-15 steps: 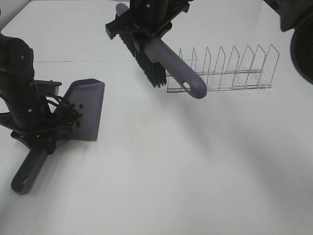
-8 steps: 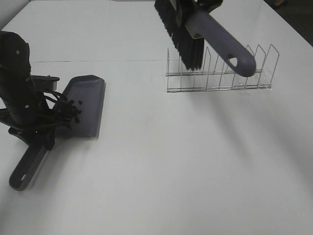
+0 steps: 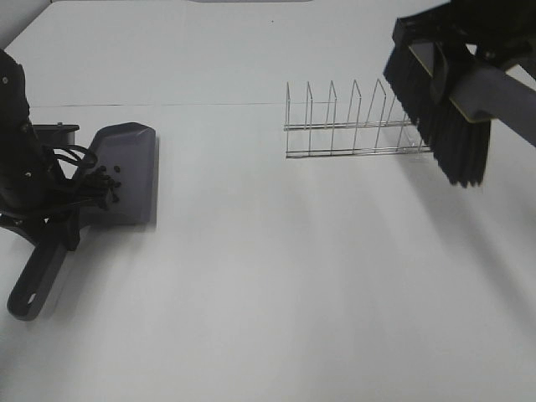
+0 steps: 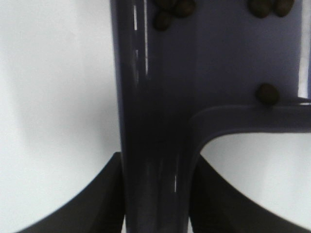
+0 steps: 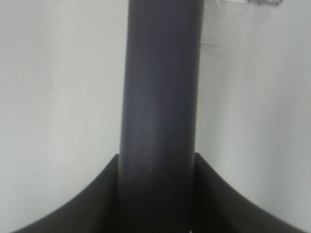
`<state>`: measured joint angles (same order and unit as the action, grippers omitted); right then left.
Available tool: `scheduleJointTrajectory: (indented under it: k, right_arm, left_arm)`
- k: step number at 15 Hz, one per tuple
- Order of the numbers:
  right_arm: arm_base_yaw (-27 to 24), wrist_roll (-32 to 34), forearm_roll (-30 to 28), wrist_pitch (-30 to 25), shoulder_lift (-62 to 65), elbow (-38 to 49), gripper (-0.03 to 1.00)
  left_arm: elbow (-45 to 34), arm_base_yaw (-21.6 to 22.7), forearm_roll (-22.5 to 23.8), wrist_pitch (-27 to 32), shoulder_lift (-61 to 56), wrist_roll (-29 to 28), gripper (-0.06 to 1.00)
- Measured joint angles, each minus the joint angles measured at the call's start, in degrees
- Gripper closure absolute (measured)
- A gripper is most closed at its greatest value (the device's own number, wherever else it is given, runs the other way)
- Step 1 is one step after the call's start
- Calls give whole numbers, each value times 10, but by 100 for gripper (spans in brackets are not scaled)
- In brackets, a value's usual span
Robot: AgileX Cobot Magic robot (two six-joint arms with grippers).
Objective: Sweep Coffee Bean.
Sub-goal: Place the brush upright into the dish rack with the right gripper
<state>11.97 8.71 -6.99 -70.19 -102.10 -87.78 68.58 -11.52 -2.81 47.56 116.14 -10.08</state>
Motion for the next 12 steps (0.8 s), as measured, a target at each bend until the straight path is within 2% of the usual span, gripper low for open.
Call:
scheduleJointTrajectory:
  k: [3, 6, 7, 12]
  right_arm:
    - [-11, 25, -3, 22, 1, 68, 61]
    - [-11, 30, 25, 62, 1, 100, 61]
    - [-11, 32, 37, 94, -2, 101, 61]
    - [-11, 38, 56, 77, -88, 57, 61]
  left_arm:
    - [0, 0, -9, -2, 0, -2, 61]
    - [0, 0, -14, -5, 0, 5, 61]
    - [0, 0, -14, -7, 0, 14, 61]
    - [0, 0, -24, -26, 0, 43, 61]
